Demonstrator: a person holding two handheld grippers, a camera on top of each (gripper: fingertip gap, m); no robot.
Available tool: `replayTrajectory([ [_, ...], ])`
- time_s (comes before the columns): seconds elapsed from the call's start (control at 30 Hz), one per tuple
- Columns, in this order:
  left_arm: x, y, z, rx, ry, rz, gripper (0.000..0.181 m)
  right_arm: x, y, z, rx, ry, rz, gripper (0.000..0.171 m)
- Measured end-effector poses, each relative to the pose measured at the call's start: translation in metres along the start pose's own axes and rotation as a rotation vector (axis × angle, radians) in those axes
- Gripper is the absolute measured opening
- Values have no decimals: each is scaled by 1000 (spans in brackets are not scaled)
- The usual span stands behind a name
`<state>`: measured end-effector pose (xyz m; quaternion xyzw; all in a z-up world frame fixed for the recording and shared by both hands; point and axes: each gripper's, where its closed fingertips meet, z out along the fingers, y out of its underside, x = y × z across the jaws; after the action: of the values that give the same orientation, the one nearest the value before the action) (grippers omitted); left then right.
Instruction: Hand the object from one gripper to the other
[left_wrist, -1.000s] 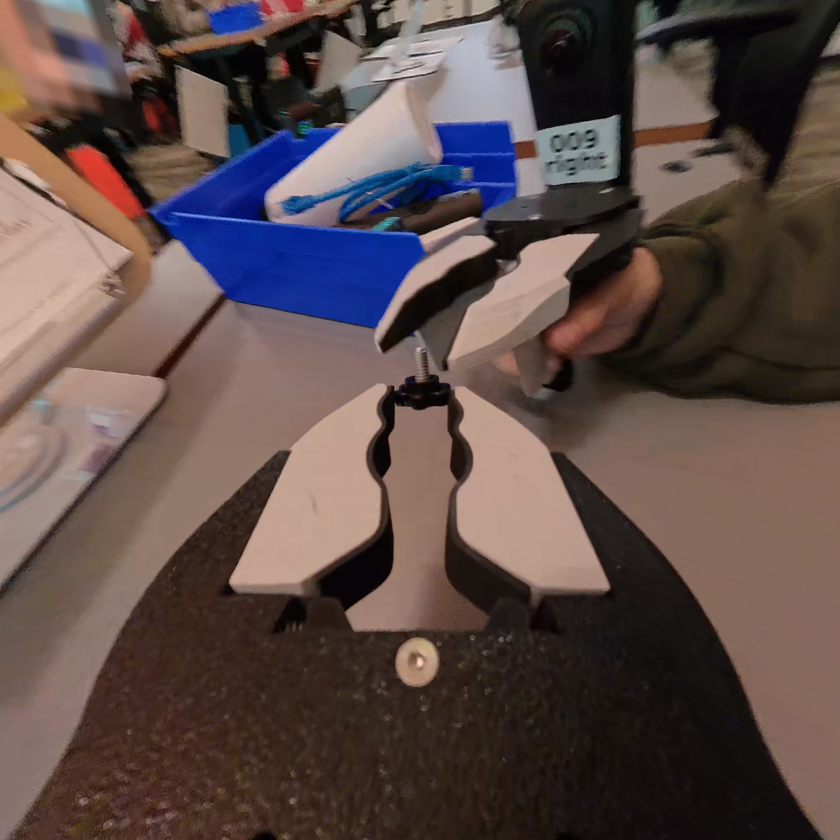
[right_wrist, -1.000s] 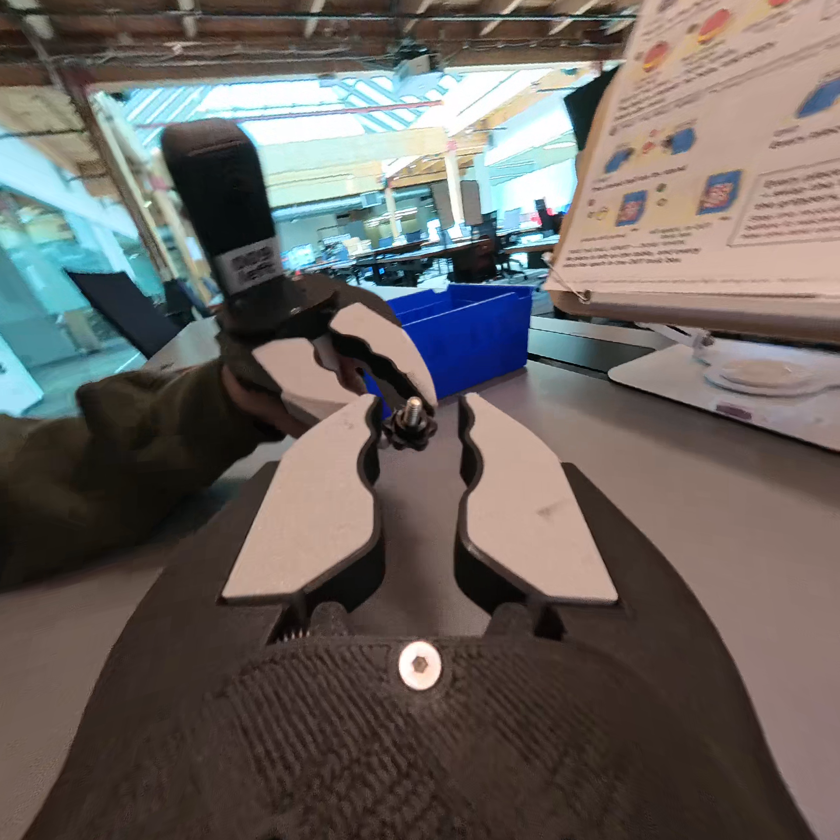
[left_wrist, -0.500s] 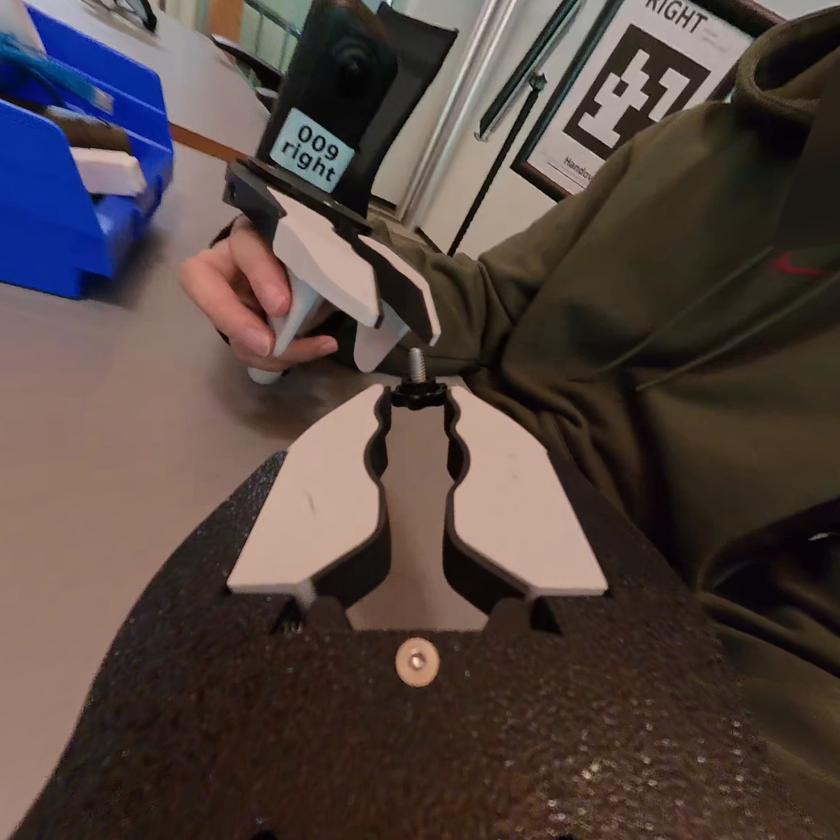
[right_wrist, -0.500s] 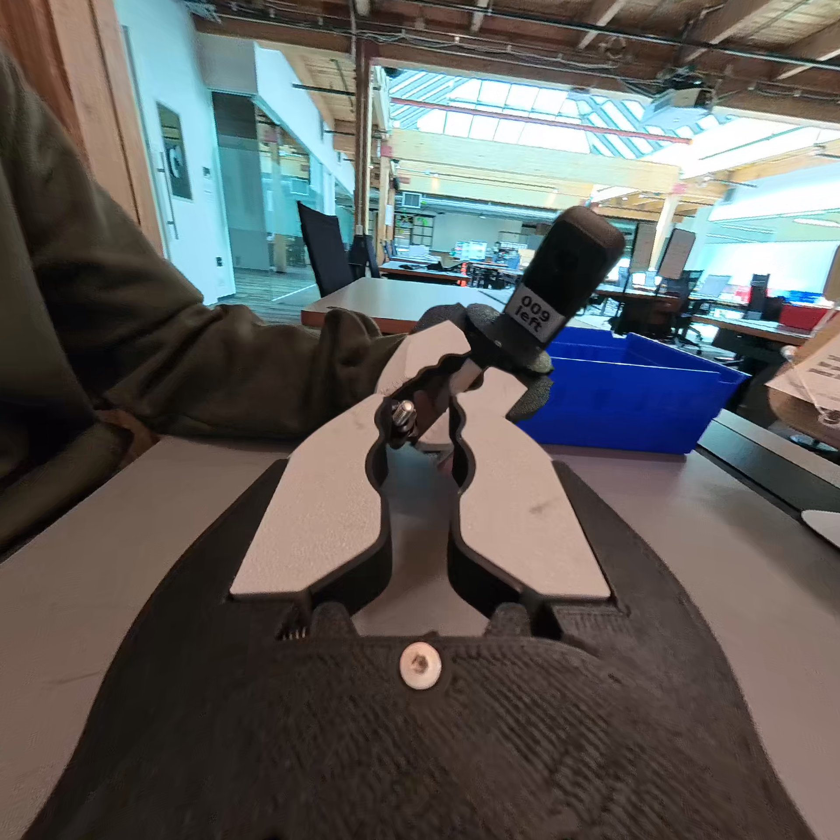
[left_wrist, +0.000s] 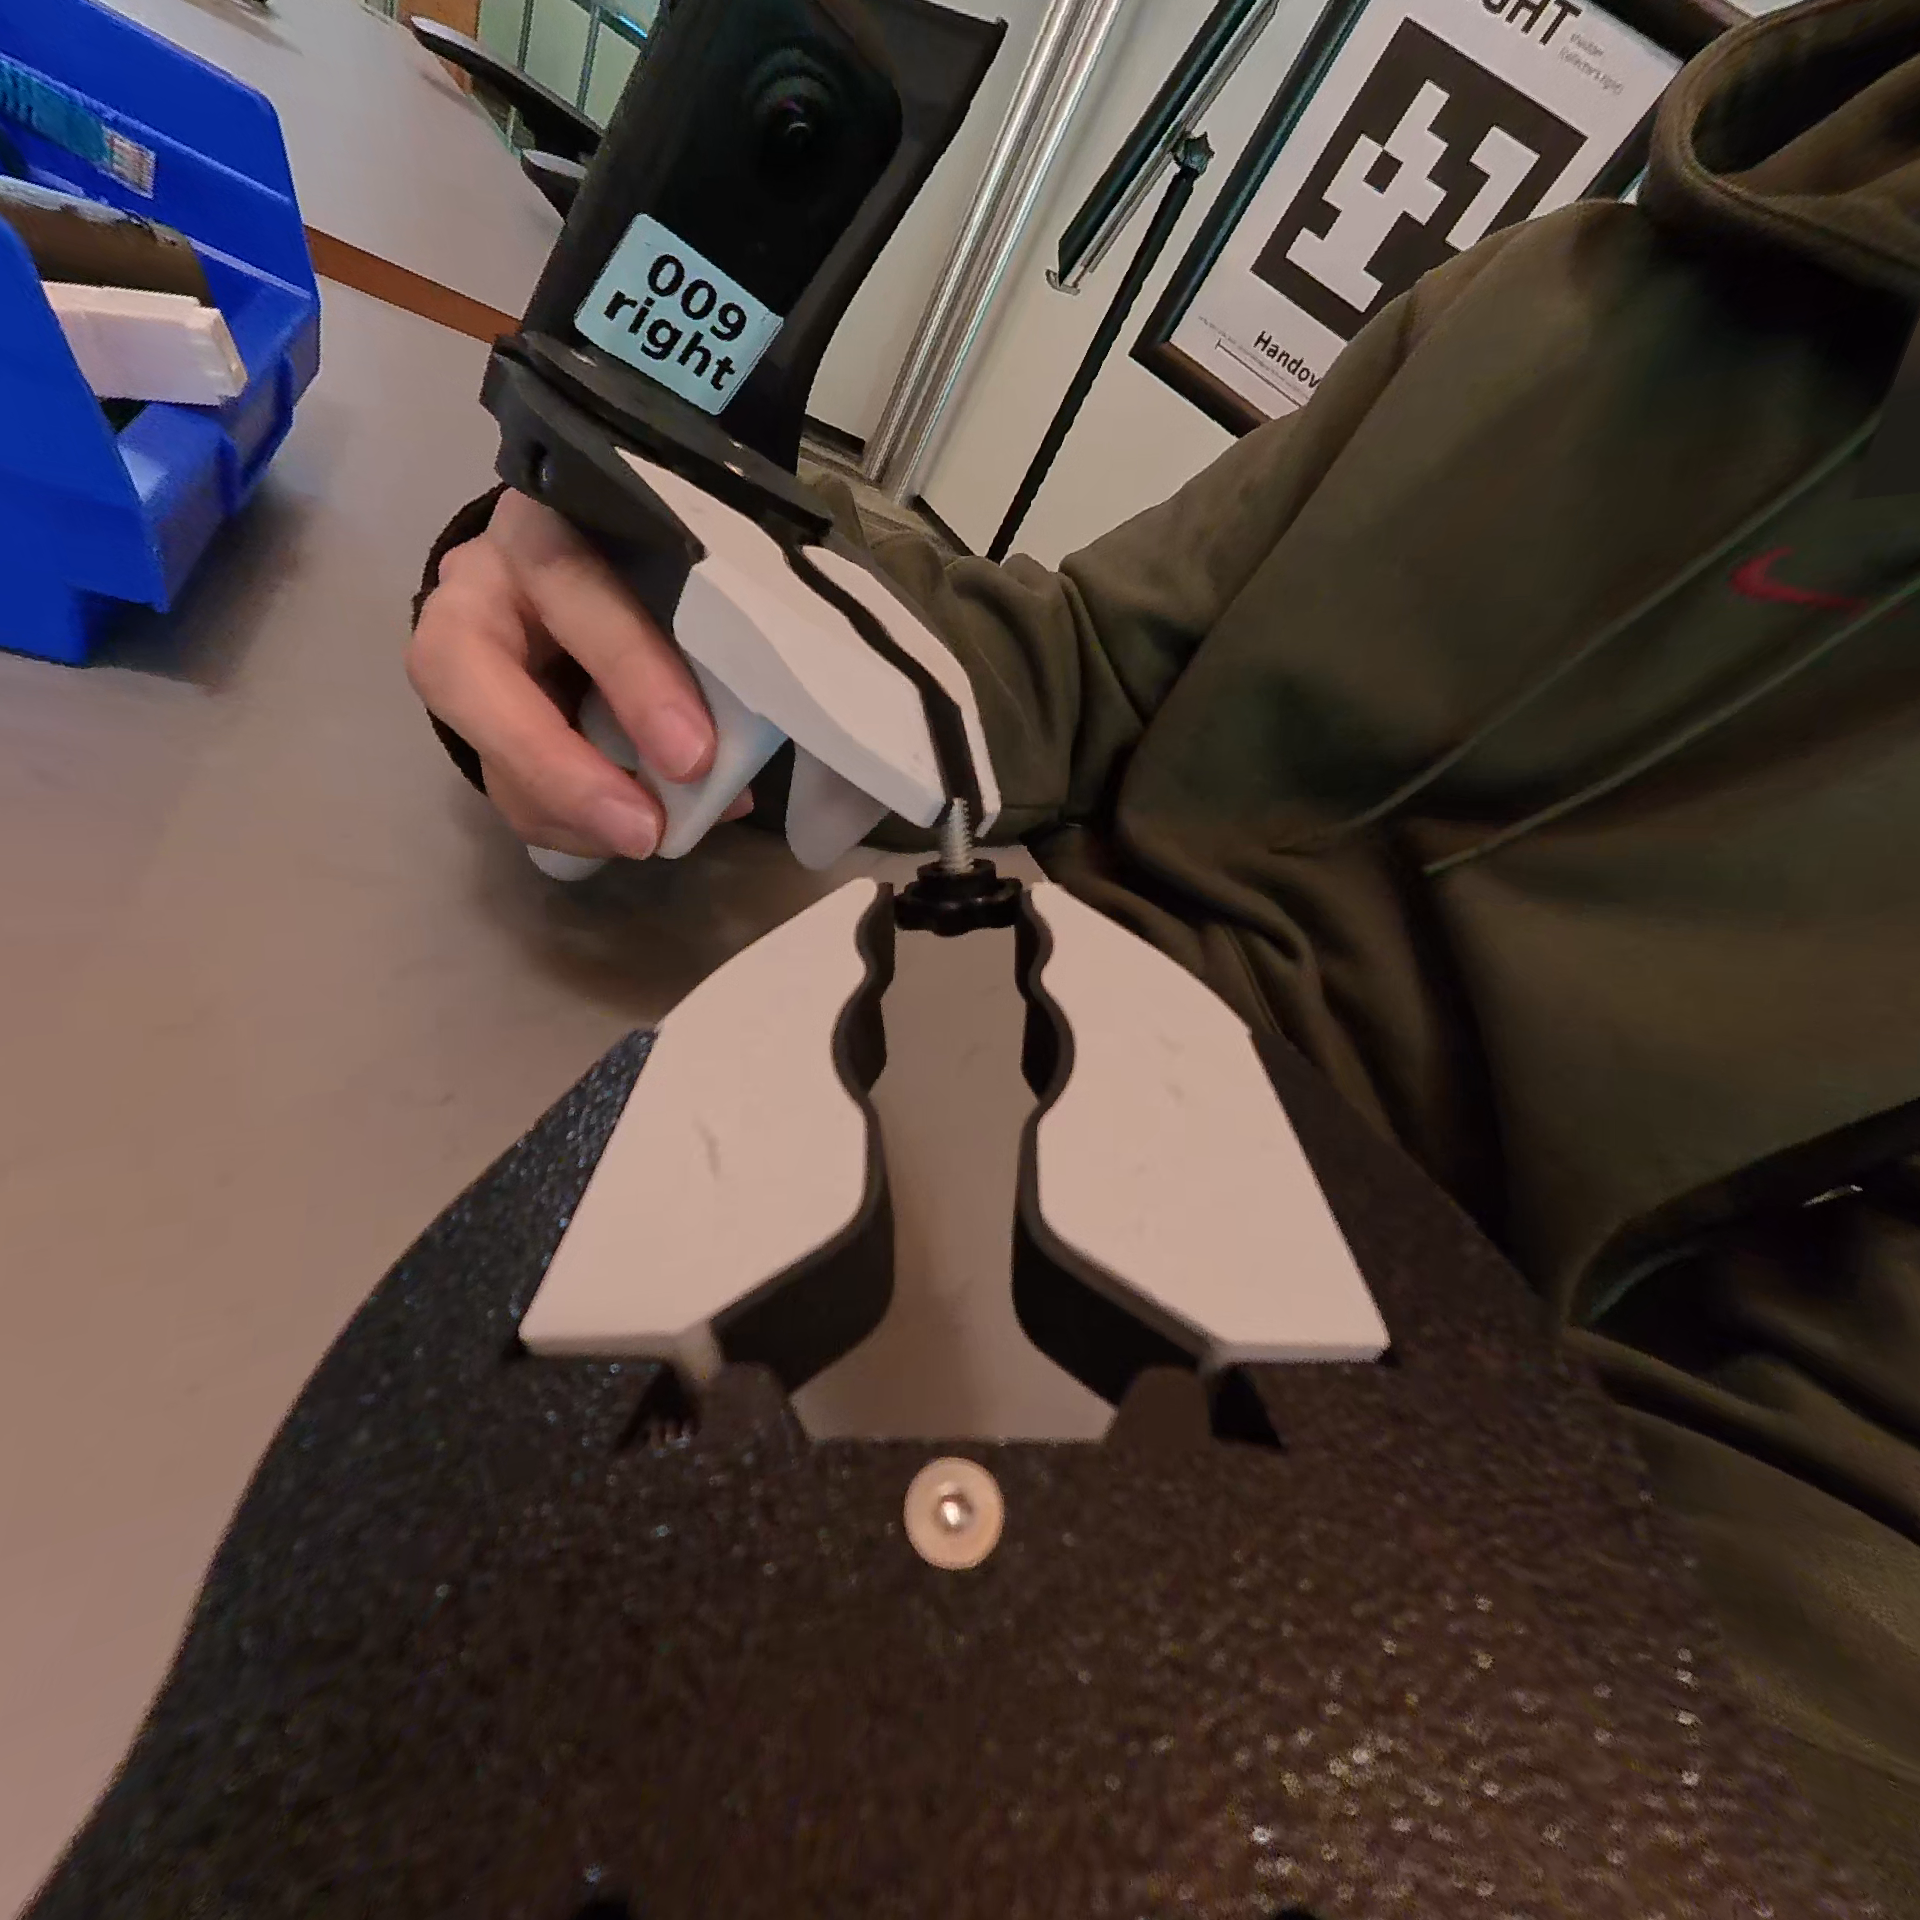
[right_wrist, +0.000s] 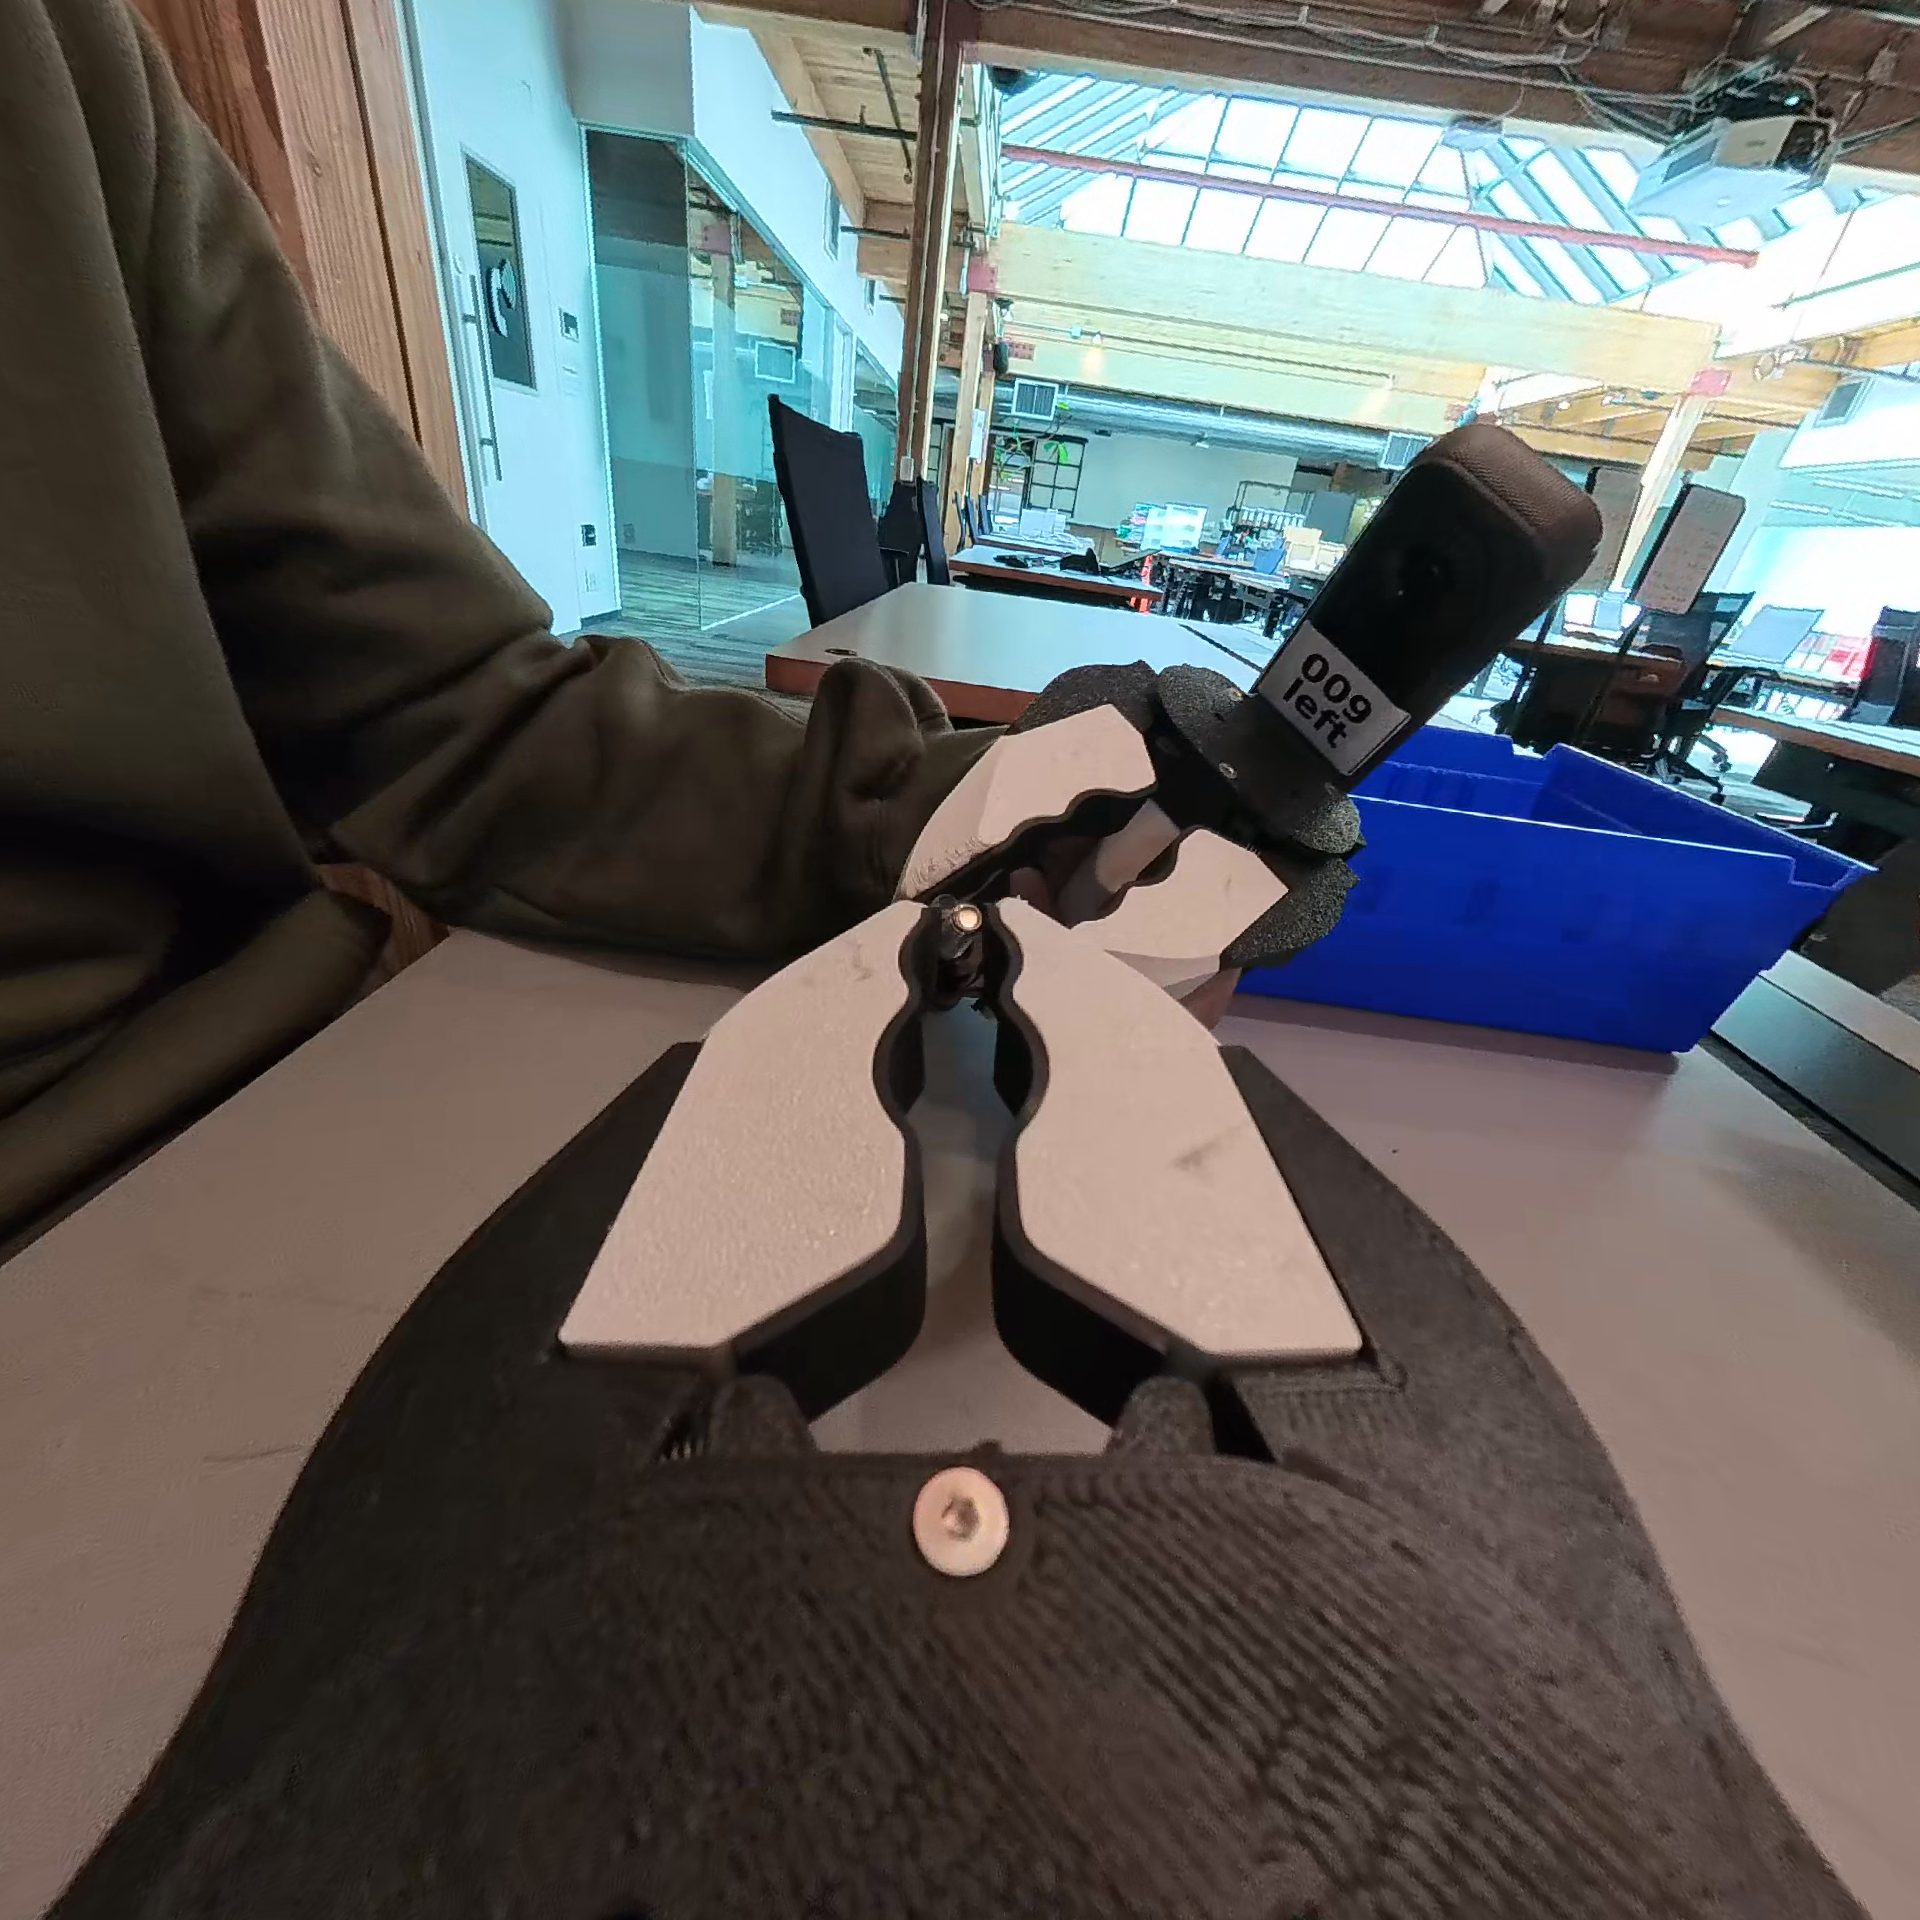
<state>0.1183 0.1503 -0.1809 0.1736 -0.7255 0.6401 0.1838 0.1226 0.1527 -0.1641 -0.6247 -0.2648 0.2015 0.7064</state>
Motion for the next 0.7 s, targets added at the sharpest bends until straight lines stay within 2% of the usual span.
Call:
replayTrajectory([
  [0.13, -1, 1, 0, -8, -10, 2, 22, 1, 1, 0, -27, -2, -12, 6],
  [0.2, -7, -7, -5, 38, -69, 34, 22, 12, -2, -2, -19, 69, -5, 6],
  [0.3, -35, -39, -28, 214, -331, 121, 22, 54, -11, -17, 41, 341, 65, 5],
  [0.37, -50, -53, -43, 247, -537, 243, 26, 80, -8, -33, 75, 530, 139, 5],
  [0.43, -58, -61, -48, 209, -724, 414, 42, 96, -3, -47, 95, 666, 204, 5],
  [0.5, -66, -68, -49, 136, -902, 592, 49, 108, 4, -60, 102, 796, 253, 5],
  [0.6, -71, -77, -42, 39, -1082, 834, 50, 113, 11, -68, 102, 861, 310, 5],
  [0.7, -85, -71, -36, -97, -1204, 951, 48, 113, 14, -66, 116, 850, 375, 5],
])
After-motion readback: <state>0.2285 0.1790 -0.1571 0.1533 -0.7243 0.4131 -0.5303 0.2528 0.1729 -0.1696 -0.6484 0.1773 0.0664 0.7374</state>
